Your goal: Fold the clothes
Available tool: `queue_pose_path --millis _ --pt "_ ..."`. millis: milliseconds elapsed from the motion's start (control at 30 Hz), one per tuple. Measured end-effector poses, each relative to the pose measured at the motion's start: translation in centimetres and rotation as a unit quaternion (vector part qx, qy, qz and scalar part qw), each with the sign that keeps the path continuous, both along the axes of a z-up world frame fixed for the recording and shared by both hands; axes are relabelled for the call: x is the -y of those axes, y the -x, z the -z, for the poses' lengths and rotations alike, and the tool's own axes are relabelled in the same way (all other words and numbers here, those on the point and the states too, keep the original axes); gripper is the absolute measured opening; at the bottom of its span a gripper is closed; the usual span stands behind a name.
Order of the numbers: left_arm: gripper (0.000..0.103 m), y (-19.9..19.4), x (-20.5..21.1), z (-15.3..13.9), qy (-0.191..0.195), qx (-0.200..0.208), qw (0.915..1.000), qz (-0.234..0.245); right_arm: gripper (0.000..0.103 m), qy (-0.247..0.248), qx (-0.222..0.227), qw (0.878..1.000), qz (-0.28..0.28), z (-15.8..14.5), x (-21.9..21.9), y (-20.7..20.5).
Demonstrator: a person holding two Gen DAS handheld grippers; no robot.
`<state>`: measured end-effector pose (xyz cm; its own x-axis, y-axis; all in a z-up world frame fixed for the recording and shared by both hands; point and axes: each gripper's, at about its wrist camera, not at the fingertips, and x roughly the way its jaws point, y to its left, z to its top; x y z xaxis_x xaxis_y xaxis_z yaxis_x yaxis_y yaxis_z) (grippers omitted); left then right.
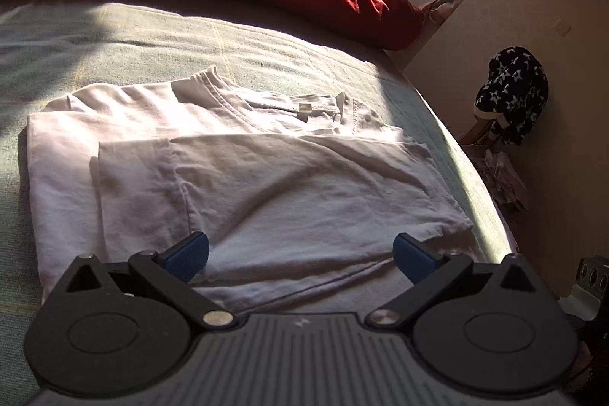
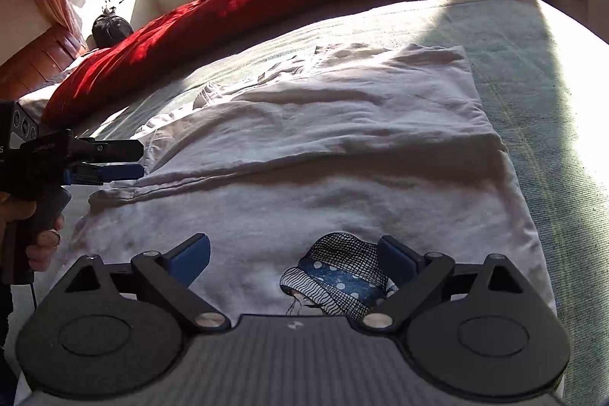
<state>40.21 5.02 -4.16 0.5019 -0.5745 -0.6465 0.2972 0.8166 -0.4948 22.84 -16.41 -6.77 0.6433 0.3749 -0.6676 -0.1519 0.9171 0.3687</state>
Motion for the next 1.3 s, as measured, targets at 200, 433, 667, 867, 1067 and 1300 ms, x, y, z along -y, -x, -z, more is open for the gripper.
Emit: queue_pose_path --millis 200,433,667,867,1067,1300 --pt "0.102 -3.8 3.9 -0.9 0.048 0.009 0.9986 0.020 0.102 0.004 0.003 1.000 -0.004 0.3 -0.3 0.2" --pt "0.102 -6.1 5.6 2.0 0.028 -0.008 0.9994 -0.020 0.103 0.013 0.003 1.000 -0.008 0.4 -0.6 0.1" --pt "0.102 -2.6 -0.2 -0.5 -0.012 -0.003 0.9980 -0.062 0.103 -0.007 0.001 1.000 0.003 0.1 0.0 0.2" --pt "0.102 1.8 -2.2 -4.6 -0.045 0.031 0.9970 -0.055 0.103 0.009 0.008 1.000 0.008 -2.1 -0.1 2.0" --pt "0.102 7.4 -2.0 -7.6 -0.080 0.062 0.9943 -0.033 0.103 0.016 0.037 0.999 0.021 -5.2 0.8 5.2" --pt "0.102 14.7 0.2 -4.3 -0.101 0.056 0.9933 0.006 0.103 0.032 0.038 0.999 0.006 -5.5 0.3 8.2"
